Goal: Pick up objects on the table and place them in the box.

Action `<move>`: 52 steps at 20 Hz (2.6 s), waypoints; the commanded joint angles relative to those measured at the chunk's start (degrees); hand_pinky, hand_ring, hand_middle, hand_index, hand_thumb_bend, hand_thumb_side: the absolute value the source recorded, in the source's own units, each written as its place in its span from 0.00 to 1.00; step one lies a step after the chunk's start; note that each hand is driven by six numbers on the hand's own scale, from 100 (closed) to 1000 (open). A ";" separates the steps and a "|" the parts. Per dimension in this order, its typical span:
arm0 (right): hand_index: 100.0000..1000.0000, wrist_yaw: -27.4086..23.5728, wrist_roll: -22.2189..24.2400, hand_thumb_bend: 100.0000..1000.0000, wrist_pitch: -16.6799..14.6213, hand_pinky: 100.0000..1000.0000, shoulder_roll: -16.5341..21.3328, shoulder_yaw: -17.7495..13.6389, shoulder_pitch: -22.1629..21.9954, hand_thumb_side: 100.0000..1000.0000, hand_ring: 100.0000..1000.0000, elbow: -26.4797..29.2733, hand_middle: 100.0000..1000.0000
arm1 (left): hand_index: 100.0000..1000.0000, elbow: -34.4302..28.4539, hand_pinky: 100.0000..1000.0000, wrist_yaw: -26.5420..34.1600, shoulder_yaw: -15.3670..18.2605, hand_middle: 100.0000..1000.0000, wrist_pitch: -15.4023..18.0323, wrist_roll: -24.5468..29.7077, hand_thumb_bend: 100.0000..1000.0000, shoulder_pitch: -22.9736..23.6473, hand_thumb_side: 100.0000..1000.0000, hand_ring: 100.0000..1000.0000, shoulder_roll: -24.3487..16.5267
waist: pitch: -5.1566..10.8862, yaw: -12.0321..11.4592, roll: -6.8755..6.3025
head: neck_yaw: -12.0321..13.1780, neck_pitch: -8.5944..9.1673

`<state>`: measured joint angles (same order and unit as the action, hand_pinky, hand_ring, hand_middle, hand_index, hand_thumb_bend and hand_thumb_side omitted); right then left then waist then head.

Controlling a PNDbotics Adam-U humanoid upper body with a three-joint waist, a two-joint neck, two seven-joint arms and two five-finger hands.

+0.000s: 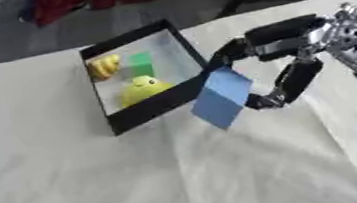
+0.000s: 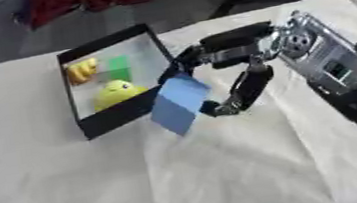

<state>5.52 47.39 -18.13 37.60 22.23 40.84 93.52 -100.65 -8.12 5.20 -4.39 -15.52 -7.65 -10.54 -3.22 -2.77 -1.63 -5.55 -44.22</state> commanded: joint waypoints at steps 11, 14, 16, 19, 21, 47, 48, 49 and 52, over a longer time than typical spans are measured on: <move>0.78 19.15 -17.12 0.00 -2.76 0.81 -11.94 -8.30 13.73 0.00 0.65 -34.23 0.43 | 0.79 -0.76 0.63 0.11 -1.51 0.55 0.34 1.68 0.77 -2.07 0.65 0.53 -0.08 | 0.41 -4.40 -0.29 | -3.62 0.10; 0.82 24.72 -21.71 0.00 -3.20 0.81 -13.82 -9.71 14.77 0.00 0.66 -39.77 0.50 | 0.79 -0.78 0.63 0.19 -1.82 0.55 0.41 2.02 0.77 -2.56 0.65 0.53 0.19 | 0.34 -5.44 -0.36 | -4.10 0.10; 0.87 27.51 -24.96 0.00 -3.08 0.81 -14.78 -10.57 15.04 0.00 0.67 -42.67 0.56 | 0.79 -0.80 0.63 0.22 -1.89 0.55 0.46 2.12 0.77 -2.73 0.65 0.53 0.33 | 0.35 -5.80 -0.35 | -4.35 0.10; 0.93 29.64 -30.24 0.00 -2.74 0.81 -15.62 -11.31 15.00 0.34 0.69 -45.07 0.68 | 0.79 -0.78 0.63 0.23 -1.93 0.55 0.51 2.15 0.77 -2.80 0.65 0.52 0.43 | 0.36 -5.98 -0.27 | -4.41 0.10; 0.94 30.87 -33.12 0.00 -2.34 0.81 -16.10 -11.21 14.80 0.54 0.70 -45.94 0.72 | 0.79 -0.78 0.63 0.22 -1.95 0.55 0.55 2.16 0.77 -2.86 0.65 0.52 0.49 | 0.37 -6.05 -0.24 | -4.33 0.10; 1.00 28.64 -20.66 0.04 -8.54 1.00 -16.53 -6.72 13.96 0.59 0.97 -39.06 1.00 | 0.79 -0.72 0.63 0.20 -1.77 0.54 0.50 1.78 0.77 -2.98 0.66 0.52 0.51 | 0.36 -5.86 -0.16 | -3.91 0.10; 1.00 29.47 -19.41 0.01 -8.70 1.00 -16.50 -6.71 13.92 0.47 0.97 -39.00 1.00 | 0.79 -0.73 0.63 0.21 -1.77 0.54 0.51 1.77 0.77 -2.99 0.65 0.52 0.51 | 0.36 -5.86 -0.16 | -3.92 0.10; 1.00 30.29 -18.43 0.00 -8.77 1.00 -16.49 -6.82 13.88 0.34 0.98 -38.97 1.00 | 0.79 -0.73 0.63 0.21 -1.76 0.54 0.51 1.75 0.77 -2.99 0.65 0.52 0.51 | 0.36 -5.84 -0.16 | -3.91 0.10; 1.00 32.43 -16.15 0.00 -8.73 1.00 -16.56 -7.11 13.73 0.07 0.98 -39.28 1.00 | 0.79 -0.73 0.63 0.21 -1.72 0.54 0.51 1.71 0.77 -2.98 0.65 0.52 0.51 | 0.34 -5.81 -0.18 | -3.90 0.10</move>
<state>36.98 30.19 -26.77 19.92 15.56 53.43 53.19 -100.65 -8.01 3.12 -3.92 -13.61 -9.71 -9.49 -3.27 -8.59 -1.66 -9.61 -44.22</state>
